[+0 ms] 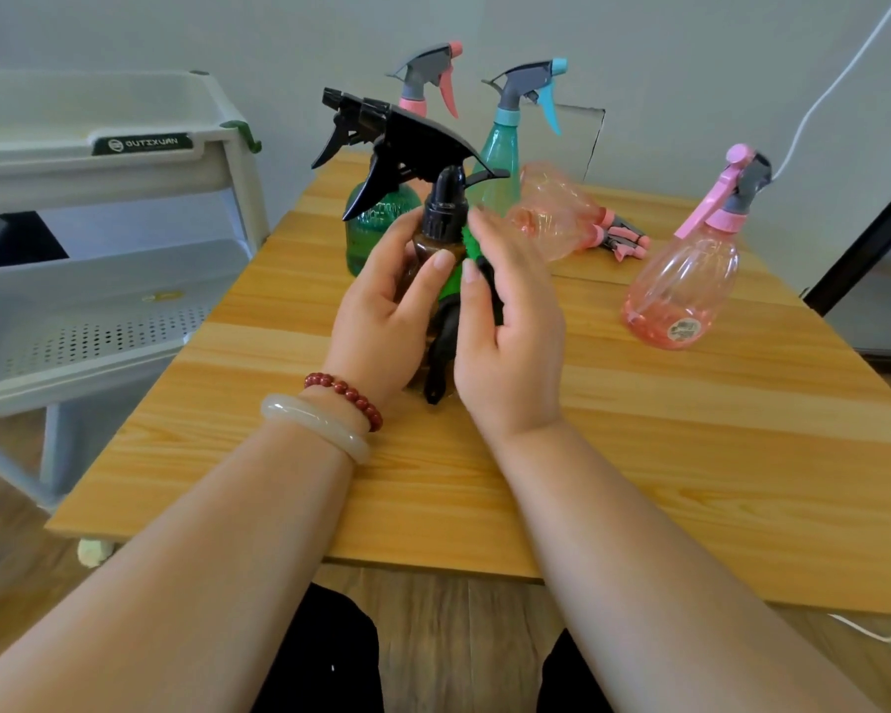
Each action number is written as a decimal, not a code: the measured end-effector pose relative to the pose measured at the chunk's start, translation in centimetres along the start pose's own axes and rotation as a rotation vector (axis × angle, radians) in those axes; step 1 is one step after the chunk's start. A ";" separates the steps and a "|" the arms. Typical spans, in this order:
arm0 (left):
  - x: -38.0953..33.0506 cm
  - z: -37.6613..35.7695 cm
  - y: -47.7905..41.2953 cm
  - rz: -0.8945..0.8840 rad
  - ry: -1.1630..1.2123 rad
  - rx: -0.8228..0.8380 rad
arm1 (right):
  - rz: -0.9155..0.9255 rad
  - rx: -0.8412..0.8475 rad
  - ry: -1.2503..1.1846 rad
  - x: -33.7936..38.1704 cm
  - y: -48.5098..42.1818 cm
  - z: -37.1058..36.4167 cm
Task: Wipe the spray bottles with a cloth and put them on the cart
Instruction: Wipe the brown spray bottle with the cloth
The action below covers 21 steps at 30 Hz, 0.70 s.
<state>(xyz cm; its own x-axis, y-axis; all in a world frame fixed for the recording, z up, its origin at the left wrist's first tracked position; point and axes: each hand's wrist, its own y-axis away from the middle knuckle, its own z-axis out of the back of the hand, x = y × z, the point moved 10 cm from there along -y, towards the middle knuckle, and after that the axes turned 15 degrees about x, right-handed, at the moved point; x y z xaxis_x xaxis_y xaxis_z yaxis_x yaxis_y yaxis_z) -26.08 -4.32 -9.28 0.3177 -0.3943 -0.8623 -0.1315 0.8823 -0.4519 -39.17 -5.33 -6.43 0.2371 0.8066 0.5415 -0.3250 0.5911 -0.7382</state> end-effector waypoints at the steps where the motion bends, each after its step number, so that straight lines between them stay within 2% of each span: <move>1: 0.0 0.0 0.0 -0.001 -0.002 -0.002 | 0.040 0.004 0.029 0.5 0.1 0.0; 3: -0.2 0.0 0.1 -0.012 -0.001 0.002 | 0.043 0.009 0.054 0.6 -0.1 -0.2; 7: -0.3 -0.1 0.1 -0.017 0.013 0.024 | -0.085 0.053 -0.079 -0.9 -0.9 -0.4; 13: -0.3 0.0 0.2 -0.016 0.021 0.022 | 0.096 0.079 0.002 0.9 -0.1 -0.2; 18: -0.5 0.4 0.5 -0.023 -0.035 -0.011 | -0.150 0.051 -0.130 -1.9 -0.6 0.5; 21: -0.4 0.5 0.6 -0.026 -0.044 -0.019 | -0.141 -0.081 -0.171 -1.8 0.0 2.5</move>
<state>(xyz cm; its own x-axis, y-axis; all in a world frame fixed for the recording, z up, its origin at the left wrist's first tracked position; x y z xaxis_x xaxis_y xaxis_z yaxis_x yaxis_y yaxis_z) -25.79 -3.49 -9.07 0.3621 -0.4055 -0.8394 -0.1406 0.8664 -0.4792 -41.86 -6.79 -6.46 0.1140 0.7082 0.6968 -0.2240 0.7016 -0.6765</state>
